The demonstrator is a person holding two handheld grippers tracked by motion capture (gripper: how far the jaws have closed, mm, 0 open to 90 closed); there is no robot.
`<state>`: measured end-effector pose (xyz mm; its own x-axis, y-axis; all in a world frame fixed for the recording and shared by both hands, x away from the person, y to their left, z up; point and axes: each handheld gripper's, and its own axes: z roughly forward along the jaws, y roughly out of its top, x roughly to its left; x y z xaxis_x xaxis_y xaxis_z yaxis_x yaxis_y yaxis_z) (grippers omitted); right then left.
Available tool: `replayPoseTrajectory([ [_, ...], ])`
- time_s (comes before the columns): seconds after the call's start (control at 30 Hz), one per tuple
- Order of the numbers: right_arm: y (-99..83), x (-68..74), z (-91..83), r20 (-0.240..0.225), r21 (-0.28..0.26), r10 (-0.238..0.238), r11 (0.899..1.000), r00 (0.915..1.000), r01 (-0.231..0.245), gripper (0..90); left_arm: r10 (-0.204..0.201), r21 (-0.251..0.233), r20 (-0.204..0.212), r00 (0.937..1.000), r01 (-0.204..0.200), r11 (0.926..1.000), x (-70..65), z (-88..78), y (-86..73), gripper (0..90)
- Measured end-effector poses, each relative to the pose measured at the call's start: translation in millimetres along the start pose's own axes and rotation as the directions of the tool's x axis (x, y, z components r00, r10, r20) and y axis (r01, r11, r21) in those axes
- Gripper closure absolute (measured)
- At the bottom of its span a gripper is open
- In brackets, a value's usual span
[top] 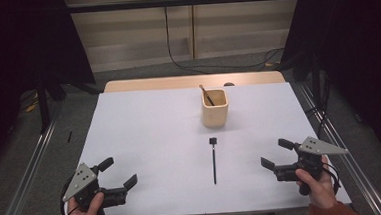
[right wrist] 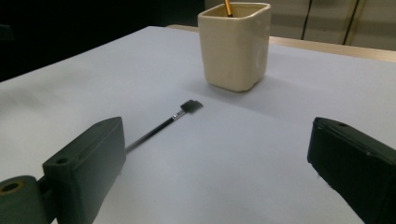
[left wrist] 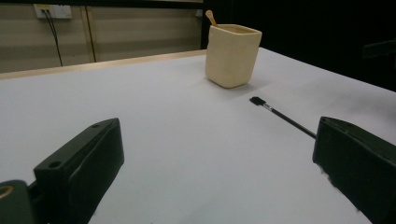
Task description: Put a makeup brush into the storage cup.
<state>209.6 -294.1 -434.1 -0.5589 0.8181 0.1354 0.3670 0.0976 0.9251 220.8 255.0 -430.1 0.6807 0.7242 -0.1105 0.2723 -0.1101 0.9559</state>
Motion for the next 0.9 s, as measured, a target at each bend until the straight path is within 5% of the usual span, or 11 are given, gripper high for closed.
replayPoseTrajectory([
  [0.5,-0.3,0.1,-2.0,-0.010,-0.017,0.015,1.000,0.9998,-0.015,3.3,0.005,0.002,0.006,1.0000,-0.005,1.0000,1.5,2.2,0.7,2.0],
  [0.9,6.8,5.0,5.0,-0.001,-0.030,-0.028,0.999,0.9996,0.028,4.7,-0.001,0.001,0.009,1.0000,0.001,1.0000,2.3,4.7,1.5,1.9],
])
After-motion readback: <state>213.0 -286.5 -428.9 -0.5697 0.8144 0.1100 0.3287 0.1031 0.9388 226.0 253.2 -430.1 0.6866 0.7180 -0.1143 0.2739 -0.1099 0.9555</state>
